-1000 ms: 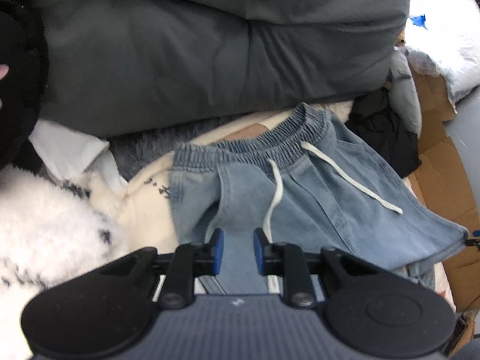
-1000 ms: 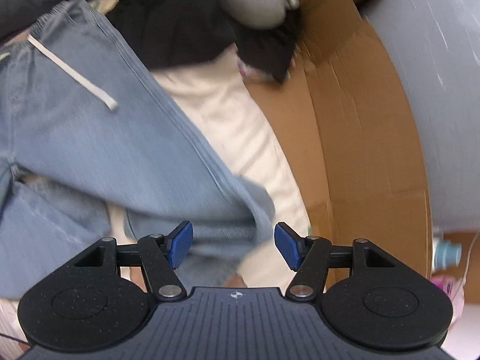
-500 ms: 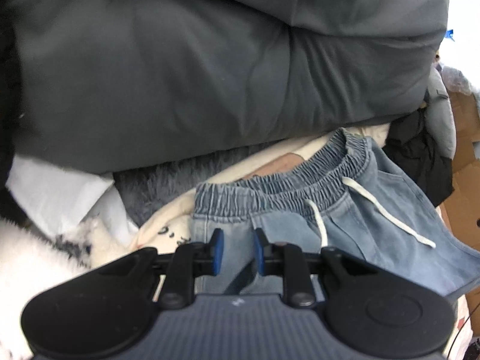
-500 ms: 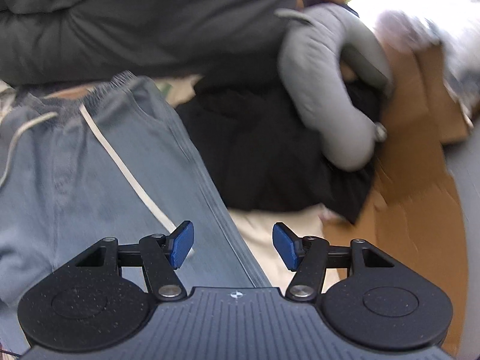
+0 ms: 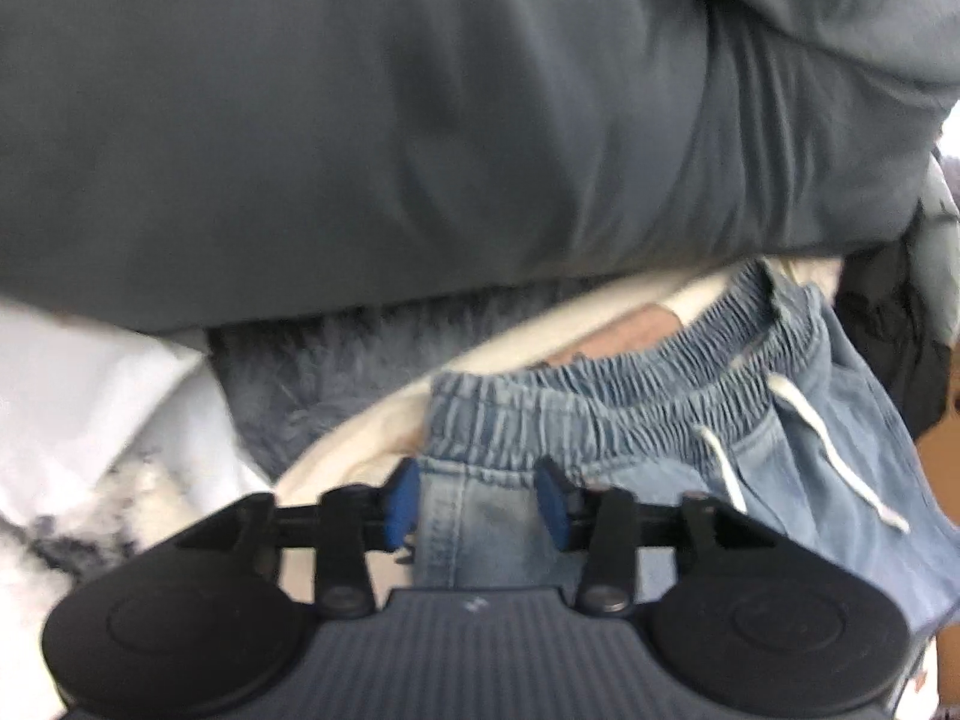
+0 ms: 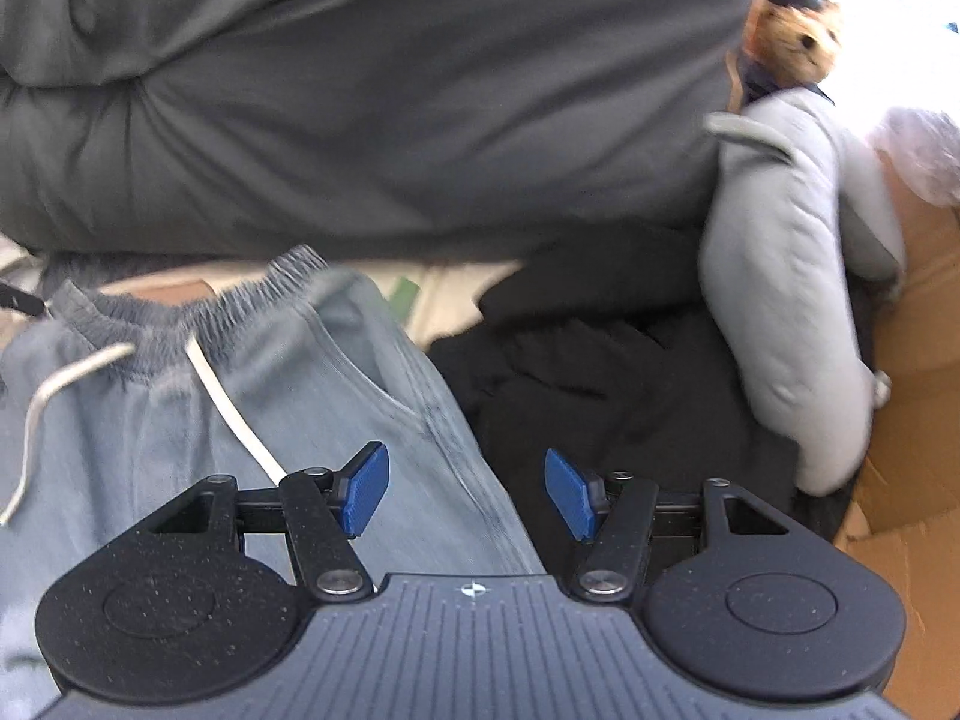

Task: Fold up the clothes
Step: 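Lower the left gripper onto the elastic waistband and close on it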

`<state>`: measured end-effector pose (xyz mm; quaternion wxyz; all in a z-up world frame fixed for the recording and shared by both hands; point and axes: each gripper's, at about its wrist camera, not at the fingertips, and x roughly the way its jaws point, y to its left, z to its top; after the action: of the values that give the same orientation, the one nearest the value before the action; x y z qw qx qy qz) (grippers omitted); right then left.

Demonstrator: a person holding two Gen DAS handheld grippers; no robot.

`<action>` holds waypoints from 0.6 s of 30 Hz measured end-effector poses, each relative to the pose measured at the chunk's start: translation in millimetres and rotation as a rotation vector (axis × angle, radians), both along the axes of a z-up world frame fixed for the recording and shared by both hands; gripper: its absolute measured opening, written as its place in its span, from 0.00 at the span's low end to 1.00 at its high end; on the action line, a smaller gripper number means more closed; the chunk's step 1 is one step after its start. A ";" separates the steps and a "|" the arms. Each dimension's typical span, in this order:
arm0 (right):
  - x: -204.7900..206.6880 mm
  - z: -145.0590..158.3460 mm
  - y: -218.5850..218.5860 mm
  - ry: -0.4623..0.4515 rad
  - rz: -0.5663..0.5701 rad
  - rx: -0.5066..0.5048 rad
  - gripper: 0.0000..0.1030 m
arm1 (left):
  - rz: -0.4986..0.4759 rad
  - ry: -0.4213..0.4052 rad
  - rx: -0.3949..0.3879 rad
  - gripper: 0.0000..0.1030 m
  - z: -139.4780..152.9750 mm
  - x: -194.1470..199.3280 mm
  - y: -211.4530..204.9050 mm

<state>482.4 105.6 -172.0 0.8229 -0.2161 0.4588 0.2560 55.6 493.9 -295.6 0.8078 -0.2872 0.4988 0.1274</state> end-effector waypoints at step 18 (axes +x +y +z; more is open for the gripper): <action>29.0 -22.3 61.8 -0.032 -0.006 0.052 0.62 | -0.046 0.001 0.111 0.11 -5.4 -12.6 -6.8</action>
<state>511.4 167.4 -194.3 0.8361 -0.1976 0.4396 0.2620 43.0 487.1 -301.0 0.8250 -0.2303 0.4978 0.1363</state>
